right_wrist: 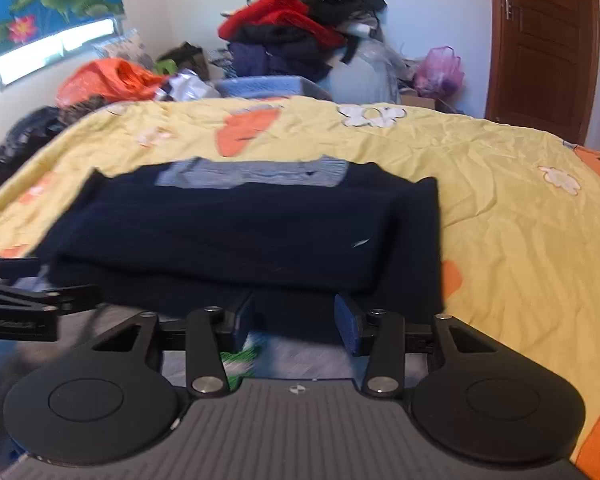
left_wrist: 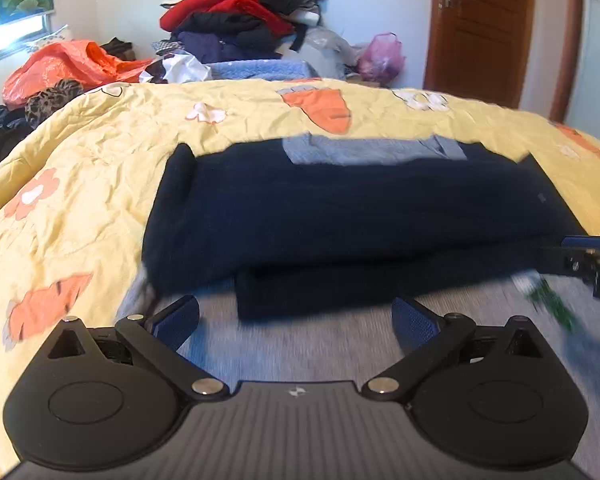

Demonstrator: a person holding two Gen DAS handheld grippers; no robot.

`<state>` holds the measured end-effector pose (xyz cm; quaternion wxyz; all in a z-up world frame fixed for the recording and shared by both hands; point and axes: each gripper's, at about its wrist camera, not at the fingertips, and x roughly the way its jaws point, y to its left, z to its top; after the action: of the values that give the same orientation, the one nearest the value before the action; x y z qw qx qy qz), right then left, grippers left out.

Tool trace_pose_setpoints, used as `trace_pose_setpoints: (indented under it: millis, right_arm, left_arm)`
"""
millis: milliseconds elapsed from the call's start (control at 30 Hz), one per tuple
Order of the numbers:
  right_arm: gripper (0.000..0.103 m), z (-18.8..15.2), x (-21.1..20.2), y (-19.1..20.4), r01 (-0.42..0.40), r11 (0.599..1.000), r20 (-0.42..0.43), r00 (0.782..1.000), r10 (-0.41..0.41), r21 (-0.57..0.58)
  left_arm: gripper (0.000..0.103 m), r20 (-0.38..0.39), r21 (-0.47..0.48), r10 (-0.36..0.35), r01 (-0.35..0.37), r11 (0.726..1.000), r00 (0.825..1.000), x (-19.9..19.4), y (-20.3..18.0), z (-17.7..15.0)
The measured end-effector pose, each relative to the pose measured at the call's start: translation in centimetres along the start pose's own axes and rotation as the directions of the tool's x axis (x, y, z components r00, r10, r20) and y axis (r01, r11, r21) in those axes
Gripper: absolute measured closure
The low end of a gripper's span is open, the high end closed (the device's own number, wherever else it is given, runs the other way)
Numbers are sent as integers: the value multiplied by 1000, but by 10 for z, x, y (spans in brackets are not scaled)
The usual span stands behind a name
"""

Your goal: Fold small clothes

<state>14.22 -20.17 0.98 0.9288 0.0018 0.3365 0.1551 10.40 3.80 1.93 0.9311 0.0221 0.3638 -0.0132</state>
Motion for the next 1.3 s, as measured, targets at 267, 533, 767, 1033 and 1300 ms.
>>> trace_pose_setpoints:
  millis: [267, 533, 767, 1033, 1300]
  right_arm:
    - [17, -60, -44, 27, 132, 991, -6, 991, -132, -22]
    - [10, -86, -70, 29, 155, 988, 2, 988, -155, -7]
    - [0, -98, -76, 35, 148, 989, -4, 989, -148, -20]
    - [0, -99, -76, 38, 156, 987, -6, 988, -157, -30]
    - [0, -99, -75, 38, 157, 987, -6, 988, -157, -30]
  left_arm:
    - [0, -36, 25, -18, 19, 1000, 999, -43, -11, -53]
    - [0, 21, -10, -33, 33, 999, 999, -52, -6, -71]
    - [0, 23, -12, -24, 24, 1000, 999, -55, -7, -72]
    - [0, -39, -48, 17, -19, 999, 999, -82, -9, -89]
    - [0, 21, -44, 1, 0, 999, 1000, -95, -7, -108]
